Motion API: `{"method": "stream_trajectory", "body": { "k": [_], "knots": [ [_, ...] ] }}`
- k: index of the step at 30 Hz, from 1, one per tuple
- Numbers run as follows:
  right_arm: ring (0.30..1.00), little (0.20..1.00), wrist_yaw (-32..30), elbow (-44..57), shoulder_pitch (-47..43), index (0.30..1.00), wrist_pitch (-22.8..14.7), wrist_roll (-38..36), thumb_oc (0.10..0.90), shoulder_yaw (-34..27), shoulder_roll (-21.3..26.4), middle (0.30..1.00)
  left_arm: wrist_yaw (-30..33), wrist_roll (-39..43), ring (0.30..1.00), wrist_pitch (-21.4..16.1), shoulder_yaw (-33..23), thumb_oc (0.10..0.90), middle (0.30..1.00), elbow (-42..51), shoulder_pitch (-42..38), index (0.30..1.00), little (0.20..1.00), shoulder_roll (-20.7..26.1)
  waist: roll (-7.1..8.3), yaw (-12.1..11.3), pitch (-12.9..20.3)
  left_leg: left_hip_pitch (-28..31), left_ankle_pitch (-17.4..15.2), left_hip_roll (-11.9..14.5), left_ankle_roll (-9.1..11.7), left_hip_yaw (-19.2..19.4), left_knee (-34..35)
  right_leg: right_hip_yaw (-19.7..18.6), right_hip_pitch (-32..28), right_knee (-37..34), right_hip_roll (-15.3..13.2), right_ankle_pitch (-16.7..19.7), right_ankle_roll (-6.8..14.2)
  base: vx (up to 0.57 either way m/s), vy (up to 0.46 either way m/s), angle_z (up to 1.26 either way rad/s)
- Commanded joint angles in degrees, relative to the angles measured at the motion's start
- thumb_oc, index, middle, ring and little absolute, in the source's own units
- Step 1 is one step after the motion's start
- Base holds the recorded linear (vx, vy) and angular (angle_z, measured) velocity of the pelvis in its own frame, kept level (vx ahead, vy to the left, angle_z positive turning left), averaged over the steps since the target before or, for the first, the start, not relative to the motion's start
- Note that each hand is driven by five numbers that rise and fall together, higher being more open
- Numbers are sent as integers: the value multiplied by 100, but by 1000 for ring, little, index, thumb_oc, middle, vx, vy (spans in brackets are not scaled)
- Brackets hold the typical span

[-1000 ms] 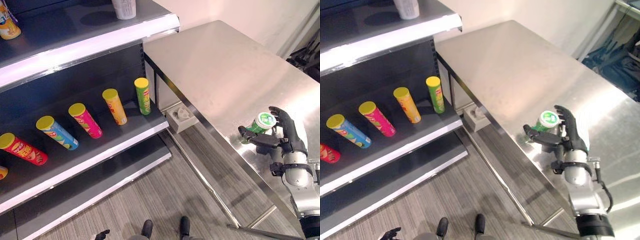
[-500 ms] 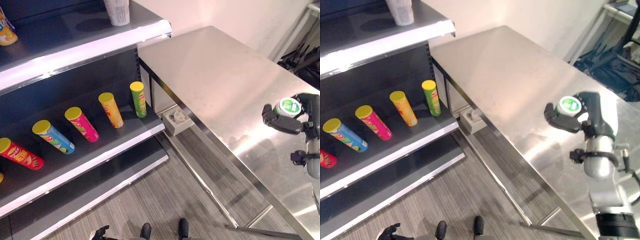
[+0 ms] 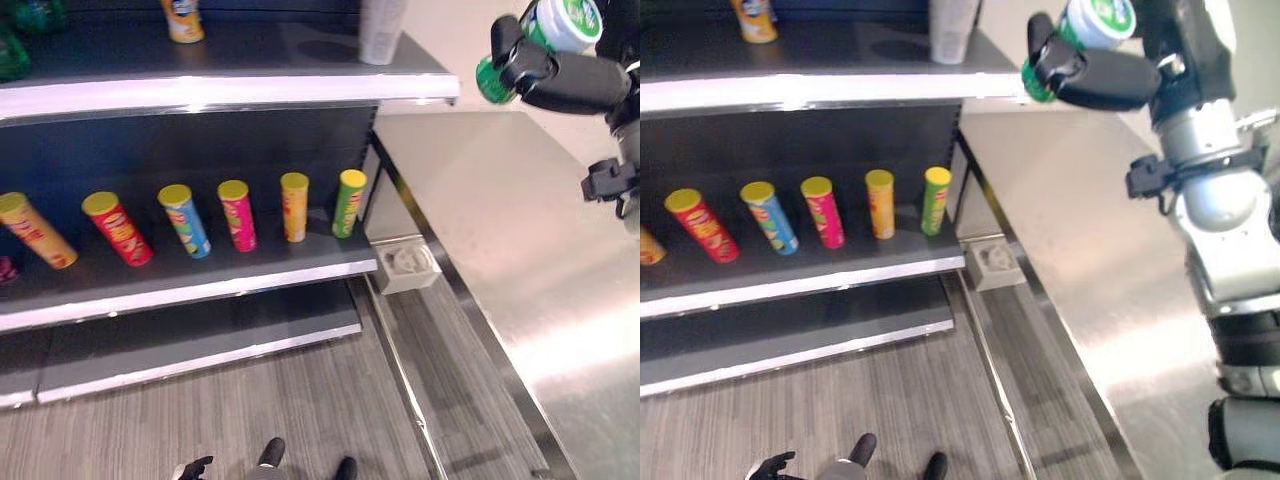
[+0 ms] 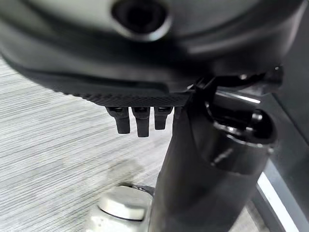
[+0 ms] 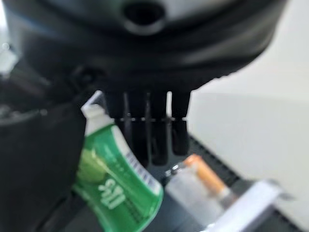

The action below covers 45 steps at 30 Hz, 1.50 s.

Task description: Put the goods on the table back onto the shelves and tidy them up.

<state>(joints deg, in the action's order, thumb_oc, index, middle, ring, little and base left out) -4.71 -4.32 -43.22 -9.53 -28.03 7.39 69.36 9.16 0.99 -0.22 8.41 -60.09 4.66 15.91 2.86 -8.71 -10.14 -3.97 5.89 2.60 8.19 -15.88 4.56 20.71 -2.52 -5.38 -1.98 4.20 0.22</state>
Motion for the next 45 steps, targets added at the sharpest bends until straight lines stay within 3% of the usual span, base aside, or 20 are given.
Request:
{"method": "stream_trajectory", "body": {
  "k": [1, 3, 7, 8, 12, 14, 15, 16, 17, 18, 19, 20, 25, 30, 45],
  "knots": [
    [300, 300, -93, 26, -520, 300, -401, -560, 400, -62, -8, 300, -38, -63, 900, -142, 157, 800, 900, -10, -48, 900, 900, 459, 295, 204, 450, 46, -242, 367, -125, 1665, -106, -215, -15, 430, -363, -683, 556, 69, 128, 98],
    [300, 300, -21, -166, -823, 300, -429, -823, 400, 194, -134, 300, -44, -128, 900, -134, 228, 800, 900, -154, -7, 900, 900, 416, 186, 193, 629, 141, -258, 254, -158, 1632, -18, -68, -170, 408, -491, -675, 634, 144, 174, 72],
    [300, 300, -19, -421, -1271, 300, -438, -991, 400, 557, -213, 300, -21, -135, 900, -141, 268, 800, 900, -232, -22, 900, 900, 426, 131, 137, 691, 206, -344, 70, -231, 1555, -10, -37, -241, 478, -664, -734, 685, 101, 221, 31],
    [300, 300, -12, -572, -1628, 300, -397, -1070, 400, 869, -259, 300, 2, -127, 900, -141, 299, 800, 900, -281, -21, 900, 900, 443, 90, 82, 740, 269, -427, -133, -332, 1477, -5, -13, -209, 728, -907, -779, 730, 84, 292, 31],
    [300, 300, -35, -792, -1908, 300, -347, -1006, 400, 1133, -284, 300, 6, -116, 900, -149, 334, 800, 900, -331, -43, 900, 900, 473, 29, 54, 763, 362, -524, -355, -464, 1412, 12, -42, -91, 1231, -1240, -791, 784, 65, 220, 21],
    [300, 300, -74, -976, -2269, 300, -266, -962, 400, 1479, -334, 300, 25, -83, 900, -138, 407, 800, 900, -344, -117, 900, 900, 530, 9, 83, 698, 472, -548, -521, -581, 1304, 44, -175, 138, 1875, -1515, -575, 758, 54, 212, 19],
    [300, 300, -103, -1066, -2357, 300, -268, -938, 400, 1573, -332, 300, 49, -85, 900, -142, 417, 800, 900, -334, -147, 900, 900, 579, 4, 93, 661, 459, -545, -537, -610, 1236, 44, -330, 274, 2073, -1516, -506, 762, 26, 83, 15],
    [300, 300, -61, -1239, -2570, 300, -180, -929, 400, 1820, -314, 300, 39, -76, 900, -157, 475, 800, 900, -320, -215, 900, 900, 685, 24, 165, 626, 447, -538, -526, -604, 1106, 44, -850, 545, 2026, -1208, -535, 721, 1, -5, 11],
    [300, 300, -58, -1262, -2632, 300, -185, -937, 400, 1875, -313, 300, 38, -76, 900, -157, 468, 800, 900, -321, -221, 900, 900, 666, 0, 164, 647, 408, -520, -516, -606, 1116, 44, -857, 575, 1992, -1193, -492, 717, 24, -46, 48],
    [300, 300, -30, -1442, -2891, 300, -152, -973, 400, 2109, -290, 300, 33, -41, 900, -180, 468, 800, 900, -306, -262, 900, 900, 707, 5, 184, 616, 407, -525, -513, -587, 1048, 44, -1175, 723, 1755, -982, -473, 761, 68, -115, 47],
    [300, 300, -34, -1973, -3504, 300, 19, -824, 400, 2625, -134, 300, 64, -60, 900, -136, 499, 800, 900, -297, -299, 900, 900, 824, 105, 226, 505, 411, -521, -549, -537, 903, 44, -1745, 778, 974, -618, -349, 938, 102, -126, 37],
    [300, 300, 103, -1913, -3549, 300, -10, -915, 400, 2771, -300, 300, 49, -50, 900, -144, 510, 800, 900, -266, -287, 900, 900, 790, 146, 219, 528, 411, -508, -574, -529, 869, 42, -1818, 723, 840, -598, -276, 899, 86, -98, -2],
    [300, 300, 198, -2409, -3584, 300, 82, -1142, 400, 2967, -702, 300, 79, 140, 900, -157, 470, 800, 900, -352, -191, 900, 900, 523, 285, 124, 722, 501, -591, -441, -447, 786, 44, -1680, 275, 282, -513, -163, 853, 117, -102, 33],
    [300, 300, 303, -2341, -3508, 300, 106, -1250, 400, 2994, -788, 300, 74, 98, 900, -114, 530, 800, 900, -465, -115, 900, 900, 421, 361, 72, 799, 526, -623, -390, -422, 696, 44, -1525, 102, 191, -528, -225, 833, 57, -43, 20],
    [300, 300, 503, -2390, -3254, 300, 249, -1313, 400, 3046, -992, 300, 54, 214, 900, -78, 446, 800, 900, -589, 34, 900, 900, 357, 499, -71, 739, 466, -654, -411, -438, 603, 44, -1391, 127, 192, -652, -243, 842, 14, -3, 5]
  ]
}}
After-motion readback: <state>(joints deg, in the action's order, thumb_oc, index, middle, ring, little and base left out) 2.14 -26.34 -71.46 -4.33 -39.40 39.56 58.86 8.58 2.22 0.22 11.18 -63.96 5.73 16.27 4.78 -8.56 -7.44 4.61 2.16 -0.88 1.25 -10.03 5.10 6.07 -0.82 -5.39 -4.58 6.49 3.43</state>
